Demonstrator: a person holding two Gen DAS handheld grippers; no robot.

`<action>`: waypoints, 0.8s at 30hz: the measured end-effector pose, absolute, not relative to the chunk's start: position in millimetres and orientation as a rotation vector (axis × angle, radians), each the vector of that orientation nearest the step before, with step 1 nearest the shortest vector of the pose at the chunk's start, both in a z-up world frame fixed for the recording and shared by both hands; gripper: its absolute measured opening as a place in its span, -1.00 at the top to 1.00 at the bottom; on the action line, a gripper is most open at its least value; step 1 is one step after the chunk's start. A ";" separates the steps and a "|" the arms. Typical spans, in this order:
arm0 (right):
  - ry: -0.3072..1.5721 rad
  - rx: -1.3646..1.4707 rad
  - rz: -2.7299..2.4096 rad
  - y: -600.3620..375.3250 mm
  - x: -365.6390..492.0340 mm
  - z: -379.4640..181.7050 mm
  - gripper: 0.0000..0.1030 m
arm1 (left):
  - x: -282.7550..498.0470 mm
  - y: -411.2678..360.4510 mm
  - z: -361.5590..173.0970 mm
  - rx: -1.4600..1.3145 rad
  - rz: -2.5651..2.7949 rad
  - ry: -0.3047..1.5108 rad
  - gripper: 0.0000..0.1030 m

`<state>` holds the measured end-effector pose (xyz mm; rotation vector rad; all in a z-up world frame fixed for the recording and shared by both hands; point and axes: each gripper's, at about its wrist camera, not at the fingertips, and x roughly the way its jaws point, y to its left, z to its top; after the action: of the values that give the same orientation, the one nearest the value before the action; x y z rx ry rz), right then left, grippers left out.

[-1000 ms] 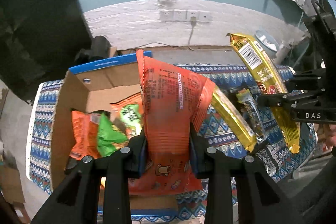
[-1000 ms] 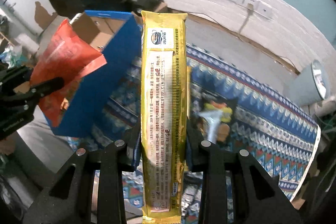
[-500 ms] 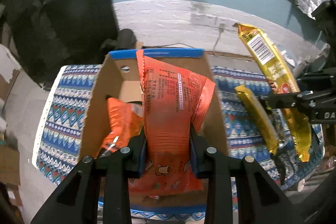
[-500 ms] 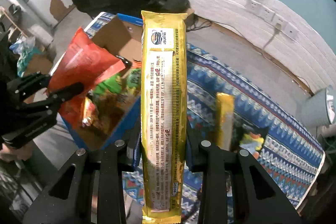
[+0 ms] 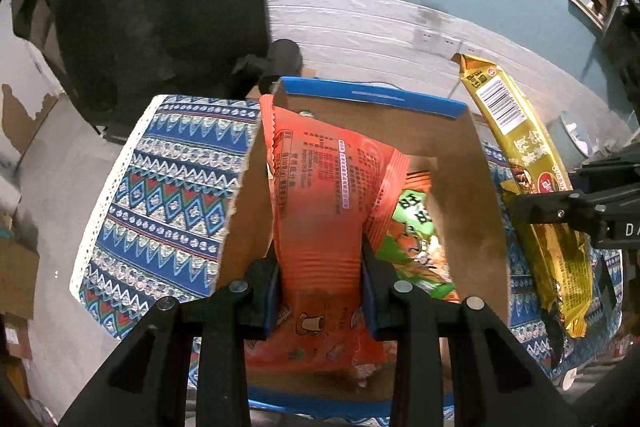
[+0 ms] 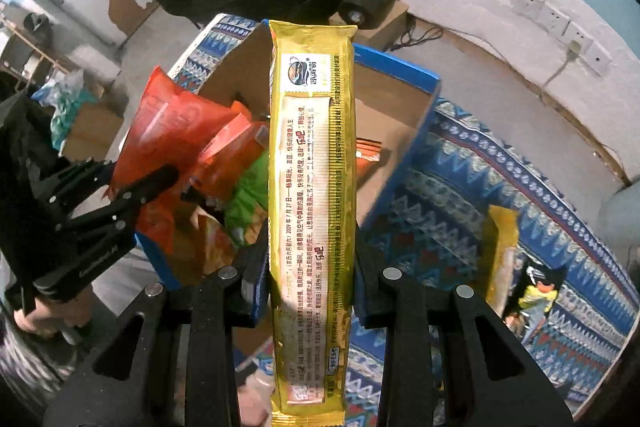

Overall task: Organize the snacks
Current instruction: 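Carry the red packet and yellow wafer bar up over the cardboard box, then open both grippers to drop the packet and bar into the box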

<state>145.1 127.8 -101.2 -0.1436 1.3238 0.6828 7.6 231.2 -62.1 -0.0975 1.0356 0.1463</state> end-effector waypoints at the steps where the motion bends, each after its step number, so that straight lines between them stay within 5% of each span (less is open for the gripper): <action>1: 1.327 -0.142 0.684 131.1 146.7 -102.3 0.39 | 7.9 235.6 -62.9 -0.103 0.157 1.035 0.36; 15: 1.364 -0.137 0.699 183.2 157.9 -120.0 0.34 | 12.4 263.2 -76.1 -0.131 0.223 1.064 0.31; 24: 1.326 -0.157 0.693 174.6 157.7 -111.2 0.11 | 16.6 263.2 -76.1 -0.192 0.225 1.060 -0.13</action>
<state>157.7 174.6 -111.2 -0.1575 1.3258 0.6935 16.6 263.2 -76.1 -0.1918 1.0598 0.2245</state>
